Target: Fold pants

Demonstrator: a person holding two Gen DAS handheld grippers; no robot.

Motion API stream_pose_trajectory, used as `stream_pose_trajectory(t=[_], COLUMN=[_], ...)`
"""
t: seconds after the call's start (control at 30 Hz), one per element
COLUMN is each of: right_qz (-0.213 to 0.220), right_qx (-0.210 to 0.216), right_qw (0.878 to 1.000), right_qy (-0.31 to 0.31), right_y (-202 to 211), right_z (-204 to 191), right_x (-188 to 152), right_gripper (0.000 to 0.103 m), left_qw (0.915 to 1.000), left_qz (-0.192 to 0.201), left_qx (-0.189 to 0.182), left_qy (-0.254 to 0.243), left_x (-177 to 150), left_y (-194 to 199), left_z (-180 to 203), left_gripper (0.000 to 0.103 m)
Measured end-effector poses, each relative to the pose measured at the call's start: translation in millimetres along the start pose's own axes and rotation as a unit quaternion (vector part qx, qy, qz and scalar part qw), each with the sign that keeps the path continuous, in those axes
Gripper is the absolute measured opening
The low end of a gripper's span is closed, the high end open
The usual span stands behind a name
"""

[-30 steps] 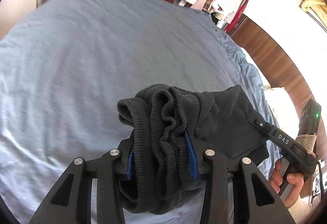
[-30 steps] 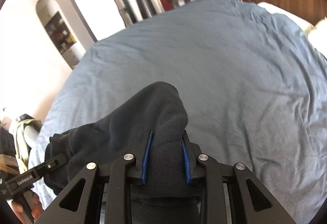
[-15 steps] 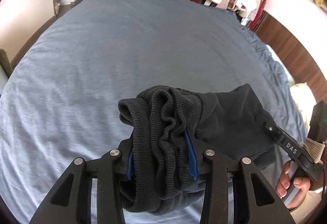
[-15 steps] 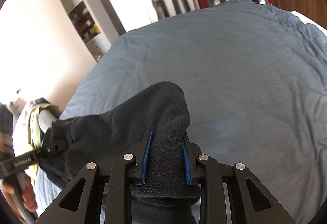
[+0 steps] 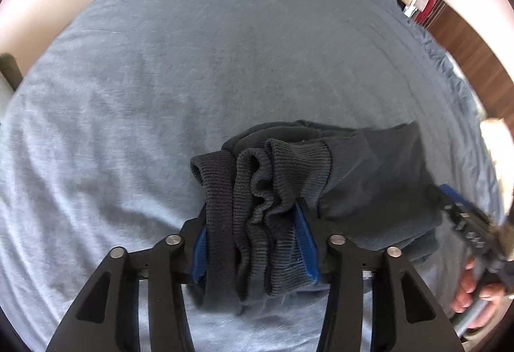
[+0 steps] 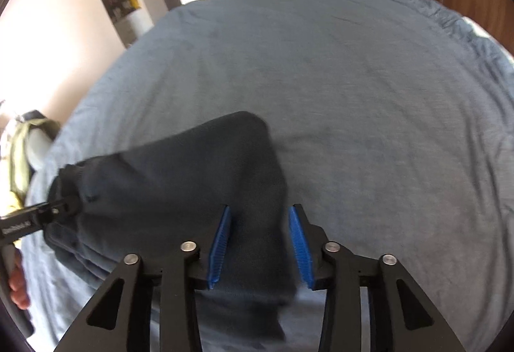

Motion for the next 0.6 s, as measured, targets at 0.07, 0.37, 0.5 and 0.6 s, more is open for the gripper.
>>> stream_pose_trajectory(t=[0.07,0.37,0.5,0.6], right_qz=[0.006,-0.028,-0.061,-0.056], right_qx=[-0.015,-0.043,-0.03,-0.019], right_qw=[1.0,0.999,0.998,0.998], right_qy=[-0.004,0.015,-0.016,-0.036], right_y=[11,15,9,14], right_z=[1,-5,6,15], right_x=[-4,-37,-49,-49], right_gripper=[0.054,0.054,0.054,0.054], left_qw=[0.9995,0.9947,0.9916,0.994], left_qz=[0.01,0.055,0.082,0.078], left_qx=[0.03,0.084,0.091,0.07], left_qy=[-0.01,-0.022,-0.041,-0.028], left_x=[-4,-10,10,26], left_y=[8,48,50,34], left_z=[-5,-5,13,21], left_gripper=[0.051,0.057,0.057,0.057])
Point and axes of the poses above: each gripper's, at about its wrist camera, not at the fingertips, and y roughly against the way its jaws point, z to its right, x to its top, the point moved 4 cm from there along -y, roughly the way its jaws point, and after that the axes turned 12 degrees about x, right-handed, at the moved point
